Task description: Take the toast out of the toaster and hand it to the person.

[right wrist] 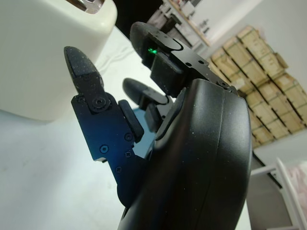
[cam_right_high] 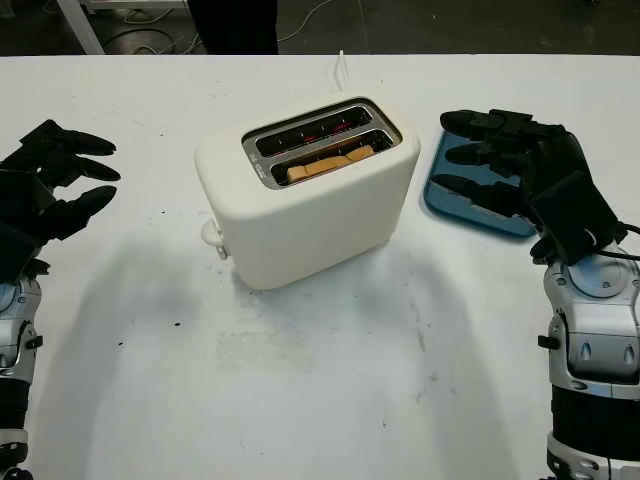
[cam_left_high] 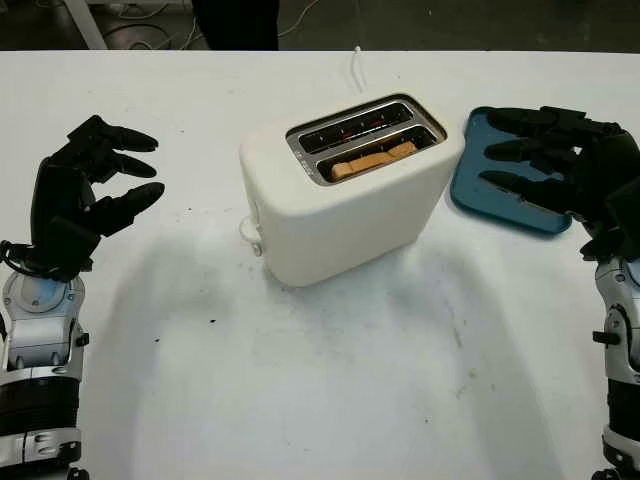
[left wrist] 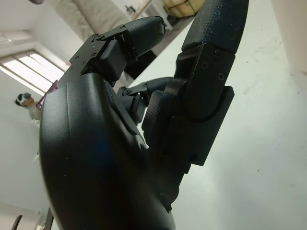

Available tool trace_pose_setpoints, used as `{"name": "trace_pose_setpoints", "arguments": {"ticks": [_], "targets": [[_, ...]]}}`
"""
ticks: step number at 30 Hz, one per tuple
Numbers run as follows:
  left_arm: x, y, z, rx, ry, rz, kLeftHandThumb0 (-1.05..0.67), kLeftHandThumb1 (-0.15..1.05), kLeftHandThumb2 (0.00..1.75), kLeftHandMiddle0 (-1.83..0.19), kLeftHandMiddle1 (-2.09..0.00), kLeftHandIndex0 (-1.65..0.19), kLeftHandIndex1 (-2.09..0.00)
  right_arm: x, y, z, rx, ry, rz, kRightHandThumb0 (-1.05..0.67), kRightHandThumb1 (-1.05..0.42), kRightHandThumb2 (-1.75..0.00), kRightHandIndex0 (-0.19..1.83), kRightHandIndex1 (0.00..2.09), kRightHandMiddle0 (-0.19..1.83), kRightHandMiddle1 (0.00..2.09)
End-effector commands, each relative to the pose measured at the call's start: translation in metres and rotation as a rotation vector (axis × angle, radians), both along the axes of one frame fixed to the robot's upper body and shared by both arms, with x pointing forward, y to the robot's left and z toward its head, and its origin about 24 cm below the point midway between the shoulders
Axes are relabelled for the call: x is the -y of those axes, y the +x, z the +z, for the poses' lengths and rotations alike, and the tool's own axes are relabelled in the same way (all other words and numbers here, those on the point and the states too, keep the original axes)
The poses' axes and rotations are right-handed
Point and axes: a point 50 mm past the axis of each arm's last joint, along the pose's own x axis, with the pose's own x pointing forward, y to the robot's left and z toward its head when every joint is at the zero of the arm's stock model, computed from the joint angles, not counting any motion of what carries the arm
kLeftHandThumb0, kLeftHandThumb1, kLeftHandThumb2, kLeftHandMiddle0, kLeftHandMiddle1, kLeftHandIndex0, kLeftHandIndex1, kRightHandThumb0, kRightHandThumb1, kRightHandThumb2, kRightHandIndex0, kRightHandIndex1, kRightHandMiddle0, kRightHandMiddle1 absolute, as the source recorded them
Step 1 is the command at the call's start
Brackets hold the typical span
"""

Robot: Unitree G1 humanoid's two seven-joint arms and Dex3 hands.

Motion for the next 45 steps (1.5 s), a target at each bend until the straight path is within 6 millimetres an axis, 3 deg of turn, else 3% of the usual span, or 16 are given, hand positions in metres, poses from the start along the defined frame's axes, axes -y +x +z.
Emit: {"name": "trace_pose_setpoints", "arguments": {"ticks": [1,38,45], "targets": [[-0.0025,-0.0026,-0.0015,0.003,-0.012,0.003,-1.05,0.92,0.11,-0.49,-1.25,-0.46,-1.1,0.0004,-0.0019,-0.0013,-0.007,0.01,-0.01,-0.33,-0.72,0.0,0.55,0.77,0.89,0.02],[-0.0001,-0.0001,0.0009,0.004,-0.011,-0.01,-1.05,0.92,0.09,-0.5,-1.22,-0.49,-1.06,-0.0021,0.0009,0.0031,0.017,-0.012,0.01,-0.49,-0.72,0.0,0.59,0.75,0.91,0.02],[-0.0016,-0.0015,0.0001,0.007,-0.011,-0.003,-1.05,0.92,0.08,-0.5,-1.23,-0.48,-1.07,-0.0016,-0.0007,0.001,0.0,-0.004,-0.002,-0.45,-0.71,0.0,0.57,0.73,0.9,0.01]]}}
